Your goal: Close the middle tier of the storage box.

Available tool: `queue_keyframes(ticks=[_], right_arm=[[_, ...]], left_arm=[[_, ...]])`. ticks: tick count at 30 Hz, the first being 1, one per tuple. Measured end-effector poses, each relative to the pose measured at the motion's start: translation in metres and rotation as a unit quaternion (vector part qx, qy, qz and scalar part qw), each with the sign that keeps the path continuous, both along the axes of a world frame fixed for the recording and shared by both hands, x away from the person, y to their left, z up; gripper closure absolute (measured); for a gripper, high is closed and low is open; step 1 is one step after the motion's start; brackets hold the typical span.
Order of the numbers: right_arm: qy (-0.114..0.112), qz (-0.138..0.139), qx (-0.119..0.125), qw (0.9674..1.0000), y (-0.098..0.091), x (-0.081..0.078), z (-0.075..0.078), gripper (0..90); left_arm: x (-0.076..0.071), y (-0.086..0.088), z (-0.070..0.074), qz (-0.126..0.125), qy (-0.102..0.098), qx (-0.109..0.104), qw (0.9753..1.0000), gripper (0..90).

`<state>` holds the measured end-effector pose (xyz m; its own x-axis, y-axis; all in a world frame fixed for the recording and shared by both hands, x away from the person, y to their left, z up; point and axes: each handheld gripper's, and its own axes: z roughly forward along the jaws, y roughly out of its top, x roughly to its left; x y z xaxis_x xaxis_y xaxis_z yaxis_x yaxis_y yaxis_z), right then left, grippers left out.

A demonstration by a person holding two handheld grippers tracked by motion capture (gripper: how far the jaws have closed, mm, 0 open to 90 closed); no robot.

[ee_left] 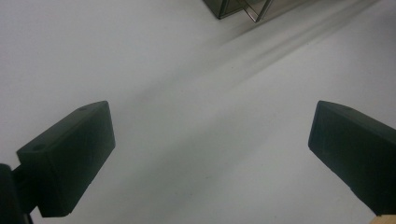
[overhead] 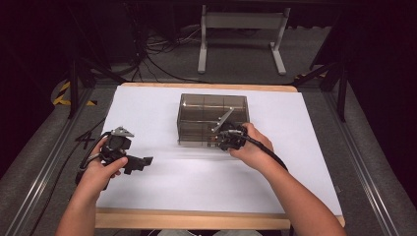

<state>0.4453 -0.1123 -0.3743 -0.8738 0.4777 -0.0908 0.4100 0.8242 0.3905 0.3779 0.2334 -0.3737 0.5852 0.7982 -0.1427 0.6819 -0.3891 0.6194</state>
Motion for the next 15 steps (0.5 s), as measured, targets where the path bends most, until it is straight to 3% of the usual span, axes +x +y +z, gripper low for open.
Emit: queue_keyframes(ticks=[15], right_arm=[[-0.018, -0.012, 0.019, 0.9996, -0.0028, 0.0058, -0.0002, 90.0]], left_arm=[[0.0001, -0.0005, -0.0003, 0.001, 0.000, 0.002, 1.0000, 1.2]])
